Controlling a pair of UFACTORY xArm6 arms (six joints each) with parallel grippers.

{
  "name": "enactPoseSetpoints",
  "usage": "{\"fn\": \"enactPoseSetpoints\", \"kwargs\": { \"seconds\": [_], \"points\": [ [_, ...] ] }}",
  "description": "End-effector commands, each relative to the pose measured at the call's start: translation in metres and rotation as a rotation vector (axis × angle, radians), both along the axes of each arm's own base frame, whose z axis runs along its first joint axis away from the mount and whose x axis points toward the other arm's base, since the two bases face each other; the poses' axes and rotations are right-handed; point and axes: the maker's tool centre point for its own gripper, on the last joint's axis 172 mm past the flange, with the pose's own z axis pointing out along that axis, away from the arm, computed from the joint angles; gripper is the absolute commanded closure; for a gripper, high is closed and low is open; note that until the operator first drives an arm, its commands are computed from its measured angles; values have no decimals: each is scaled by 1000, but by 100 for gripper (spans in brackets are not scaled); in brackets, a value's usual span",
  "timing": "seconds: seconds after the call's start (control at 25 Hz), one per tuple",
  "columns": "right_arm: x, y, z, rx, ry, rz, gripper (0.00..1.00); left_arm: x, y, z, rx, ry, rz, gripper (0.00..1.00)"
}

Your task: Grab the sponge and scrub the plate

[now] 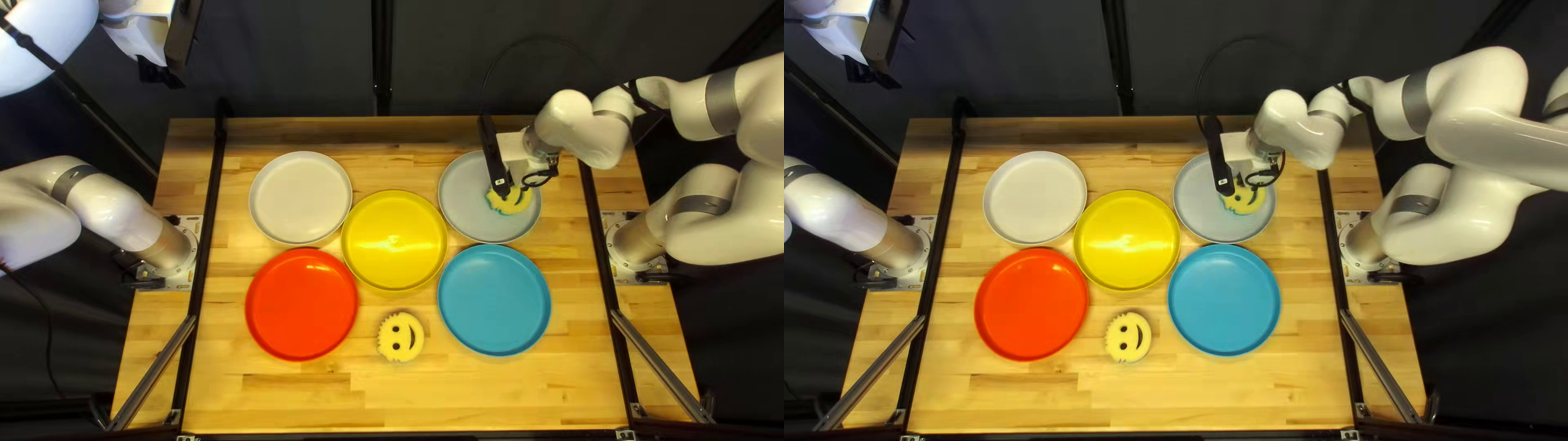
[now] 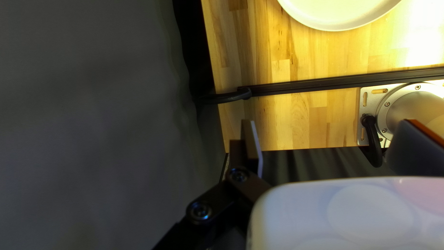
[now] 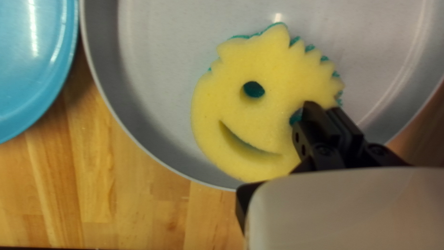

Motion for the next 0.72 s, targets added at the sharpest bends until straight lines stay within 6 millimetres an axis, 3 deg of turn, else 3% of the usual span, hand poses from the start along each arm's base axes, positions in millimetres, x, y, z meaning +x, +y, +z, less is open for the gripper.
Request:
{"fn": "enactPoseSetpoints", "kwargs": {
  "seconds": [0.04, 0.24, 0.72],
  "points": [
    [-1, -11, -2, 14, -1, 12, 100, 0, 0, 0, 0, 0, 0, 0],
    [-1, -1, -3, 21, 4, 33, 100, 0, 0, 0, 0, 0, 0, 0],
    [-1, 59, -5, 4, 9, 96, 100, 0, 0, 0, 0, 0, 0, 0]
  ]
}}
